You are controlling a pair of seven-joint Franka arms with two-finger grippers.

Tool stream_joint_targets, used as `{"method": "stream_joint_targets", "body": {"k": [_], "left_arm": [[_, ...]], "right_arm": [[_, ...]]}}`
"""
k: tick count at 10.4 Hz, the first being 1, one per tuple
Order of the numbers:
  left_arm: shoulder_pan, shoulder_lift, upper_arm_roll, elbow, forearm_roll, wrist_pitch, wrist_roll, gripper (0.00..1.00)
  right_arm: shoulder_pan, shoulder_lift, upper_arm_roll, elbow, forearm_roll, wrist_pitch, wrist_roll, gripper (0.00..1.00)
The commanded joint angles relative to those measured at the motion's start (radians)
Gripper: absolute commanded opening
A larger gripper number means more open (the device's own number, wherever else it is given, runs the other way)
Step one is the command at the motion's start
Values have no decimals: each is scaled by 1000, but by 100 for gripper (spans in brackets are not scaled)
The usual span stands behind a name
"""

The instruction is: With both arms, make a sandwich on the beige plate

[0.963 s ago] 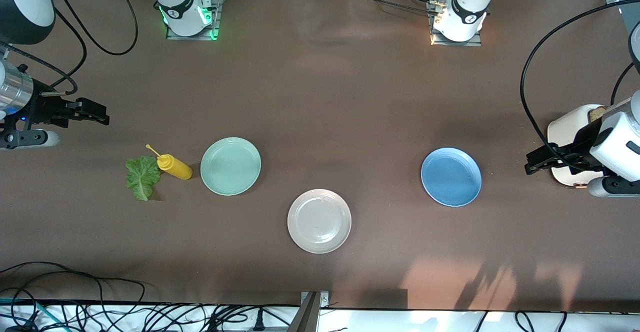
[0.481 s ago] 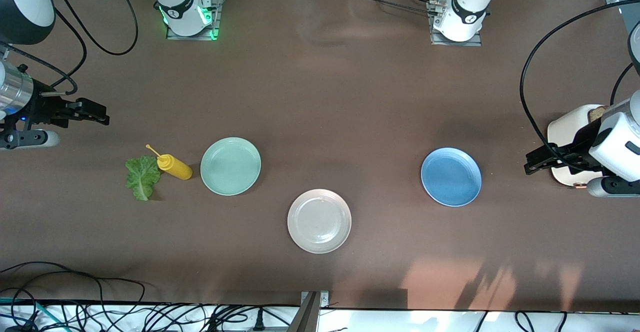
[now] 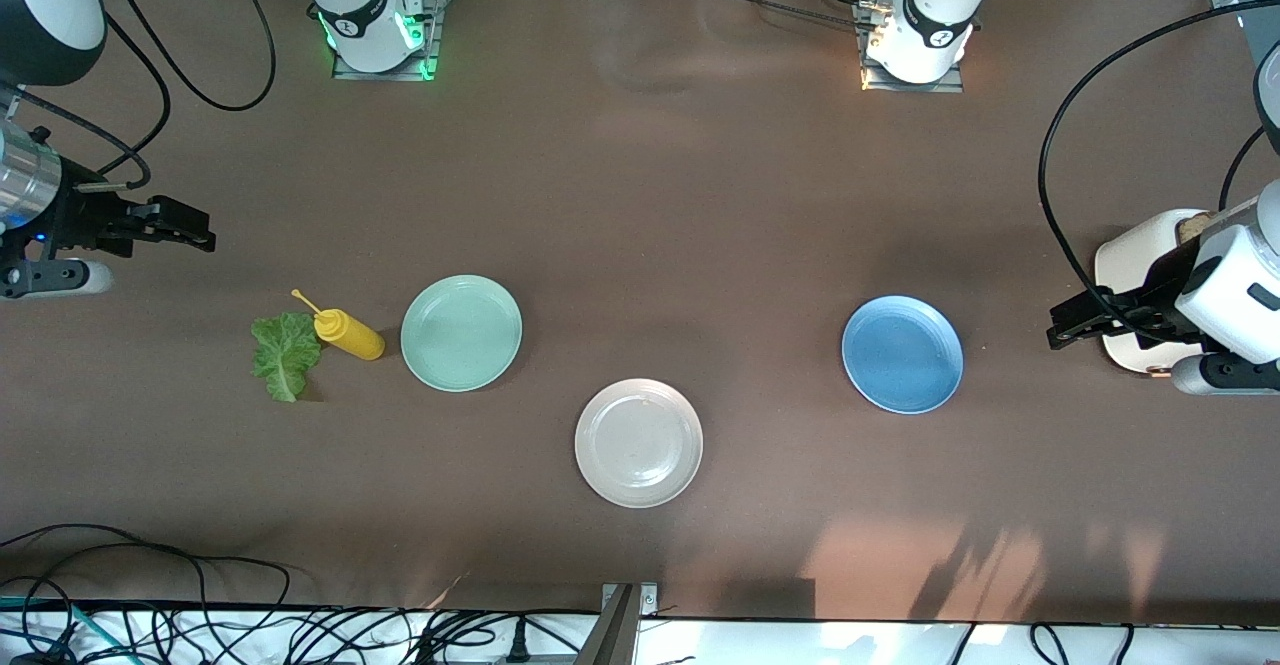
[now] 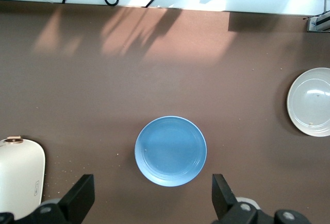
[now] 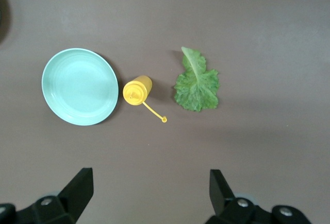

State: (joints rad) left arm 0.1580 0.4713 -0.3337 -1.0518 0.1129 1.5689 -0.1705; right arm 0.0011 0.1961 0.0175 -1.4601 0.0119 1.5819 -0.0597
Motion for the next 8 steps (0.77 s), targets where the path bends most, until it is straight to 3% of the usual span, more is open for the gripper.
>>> {"method": "stream_joint_targets", "body": {"k": [1, 2, 8], "left_arm": [[-2, -11, 8, -10, -21, -12, 0, 100], [0, -11, 7, -11, -16, -38, -1, 100], [11, -10, 15, -17, -13, -46, 0, 100]], "right_arm": [[-3, -1, 1, 70, 28, -80, -15, 100], [-3, -4, 1, 114, 26, -115, -15, 100], [2, 42, 1, 116, 2, -69, -14, 100]]}}
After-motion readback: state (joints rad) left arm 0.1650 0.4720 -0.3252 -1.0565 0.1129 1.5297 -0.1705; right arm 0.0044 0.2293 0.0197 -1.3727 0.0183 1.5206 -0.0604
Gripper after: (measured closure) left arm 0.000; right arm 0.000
